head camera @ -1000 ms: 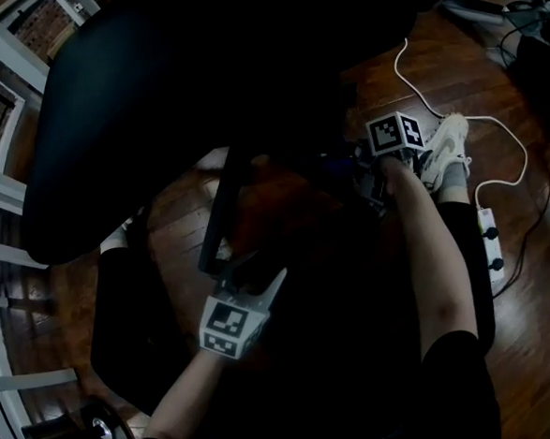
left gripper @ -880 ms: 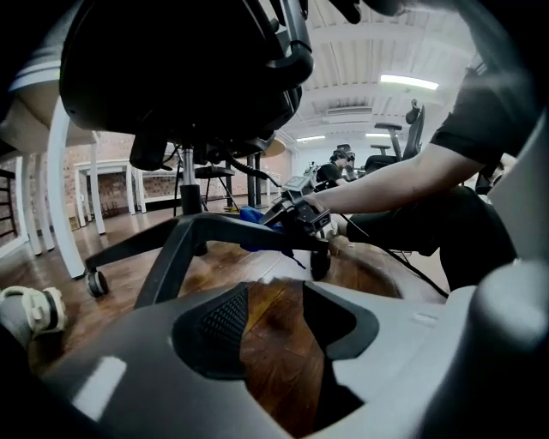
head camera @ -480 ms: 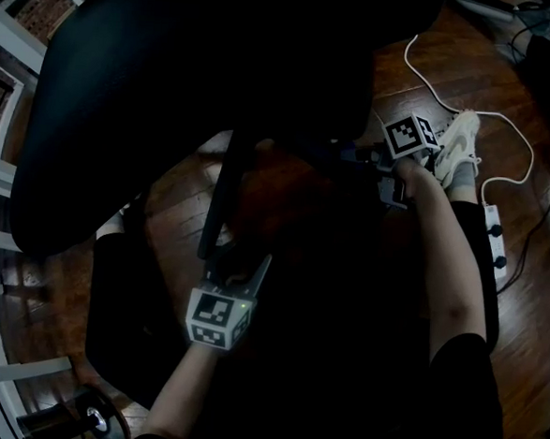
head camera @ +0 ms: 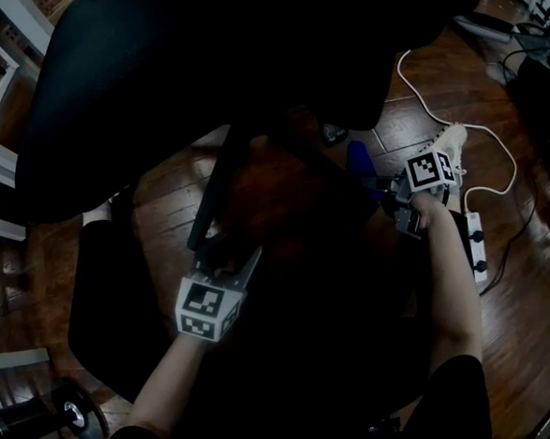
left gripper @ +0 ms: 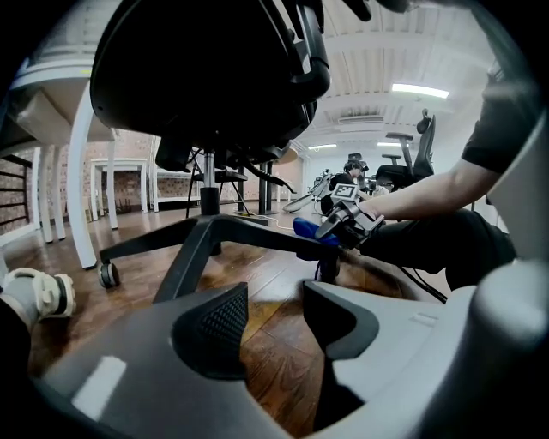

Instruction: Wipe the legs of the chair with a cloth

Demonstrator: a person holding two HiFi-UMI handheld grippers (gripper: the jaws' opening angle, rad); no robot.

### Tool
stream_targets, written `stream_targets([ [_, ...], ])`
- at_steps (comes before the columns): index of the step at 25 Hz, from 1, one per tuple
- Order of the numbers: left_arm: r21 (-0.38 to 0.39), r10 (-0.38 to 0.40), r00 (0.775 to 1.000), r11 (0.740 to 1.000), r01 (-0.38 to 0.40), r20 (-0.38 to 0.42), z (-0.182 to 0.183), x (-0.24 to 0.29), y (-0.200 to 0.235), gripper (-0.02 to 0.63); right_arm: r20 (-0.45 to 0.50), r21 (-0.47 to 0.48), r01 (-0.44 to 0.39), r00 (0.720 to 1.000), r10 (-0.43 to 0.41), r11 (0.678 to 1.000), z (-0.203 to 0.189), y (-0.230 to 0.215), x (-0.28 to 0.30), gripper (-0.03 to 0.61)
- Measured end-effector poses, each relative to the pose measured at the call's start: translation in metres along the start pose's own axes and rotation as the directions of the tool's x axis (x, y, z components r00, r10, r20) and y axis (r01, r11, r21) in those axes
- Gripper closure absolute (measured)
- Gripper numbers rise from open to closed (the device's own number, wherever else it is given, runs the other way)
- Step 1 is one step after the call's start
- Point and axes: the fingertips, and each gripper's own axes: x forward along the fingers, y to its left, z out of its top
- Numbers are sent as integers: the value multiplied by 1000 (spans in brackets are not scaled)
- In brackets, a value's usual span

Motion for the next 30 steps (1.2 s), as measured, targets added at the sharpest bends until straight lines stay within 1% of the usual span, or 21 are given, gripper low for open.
stream_targets([
  [2, 17, 36, 999, 999, -36, 12, 8, -7, 8, 408, -2, -24, 20, 1000, -21, 999, -7, -3, -12, 477],
  [4, 31, 108, 994, 994, -109, 27, 17, -14, 26, 408, 32, -84, 37, 999, -34, 996, -8, 1, -26, 476],
  [6, 41, 203, 979, 978, -203, 18, 22, -21, 55, 408, 111, -177, 55, 993, -36, 983, -3, 17, -36, 476],
  [7, 47, 244, 970, 969, -243, -10, 20, -21, 70, 408, 146, -247, 86, 988, -51, 965, -1, 28, -38, 474],
  [8, 56, 272, 961, 962, -269, -55, 15, -18, 84, 408, 174, -336, 141, 981, -86, 931, -1, 37, -38, 474],
  [9, 69, 286, 952, 958, -280, -113, 7, -14, 95, 407, 195, -433, 206, 972, -132, 878, -2, 45, -36, 474],
  [10, 86, 289, 942, 957, -278, -171, -2, -8, 104, 405, 212, -519, 261, 962, -173, 814, -4, 51, -31, 472],
  [11, 104, 284, 933, 958, -266, -223, -10, -1, 110, 398, 225, -587, 297, 953, -201, 753, -7, 54, -26, 472],
  [12, 121, 273, 924, 961, -249, -267, -17, 6, 112, 389, 235, -634, 318, 948, -216, 705, -11, 56, -21, 472],
  [13, 136, 261, 915, 964, -229, -308, -24, 12, 112, 388, 242, -664, 329, 944, -223, 671, -14, 57, -18, 472],
  [15, 158, 242, 894, 968, -195, -377, -37, 21, 110, 387, 259, -696, 349, 937, -233, 628, -19, 62, -17, 471],
  [17, 180, 239, 881, 967, -179, -409, -44, 26, 111, 390, 287, -711, 388, 921, -262, 587, -20, 62, -19, 471],
  [18, 192, 243, 878, 965, -177, -413, -45, 28, 112, 399, 298, -709, 407, 913, -278, 576, -19, 59, -19, 471],
  [19, 202, 245, 877, 964, -174, -414, -46, 31, 113, 410, 305, -699, 422, 906, -293, 578, -16, 54, -19, 471],
  [20, 206, 243, 876, 964, -170, -416, -46, 34, 113, 419, 308, -679, 433, 901, -305, 592, -12, 48, -17, 471],
  [21, 201, 237, 876, 966, -165, -421, -46, 37, 113, 439, 308, -654, 438, 899, -312, 616, -9, 40, -15, 471],
  [23, 167, 216, 876, 973, -158, -430, -45, 40, 110, 448, 298, -602, 428, 904, -307, 674, -5, 30, -13, 469],
  [25, 119, 181, 886, 982, -144, -427, -47, 40, 110, 460, 291, -561, 406, 912, -288, 721, 0, 26, -13, 468],
  [27, 102, 155, 894, 987, -123, -420, -48, 41, 112, 465, 281, -521, 376, 923, -262, 766, 6, 21, -12, 468],
  [28, 106, 147, 894, 988, -112, -423, -49, 40, 113, 463, 267, -490, 344, 934, -238, 801, 7, 20, -10, 469],
  [30, 121, 134, 891, 989, -90, -434, -47, 41, 112, 463, 225, -386, 224, 964, -145, 895, 10, 20, -6, 471],
])
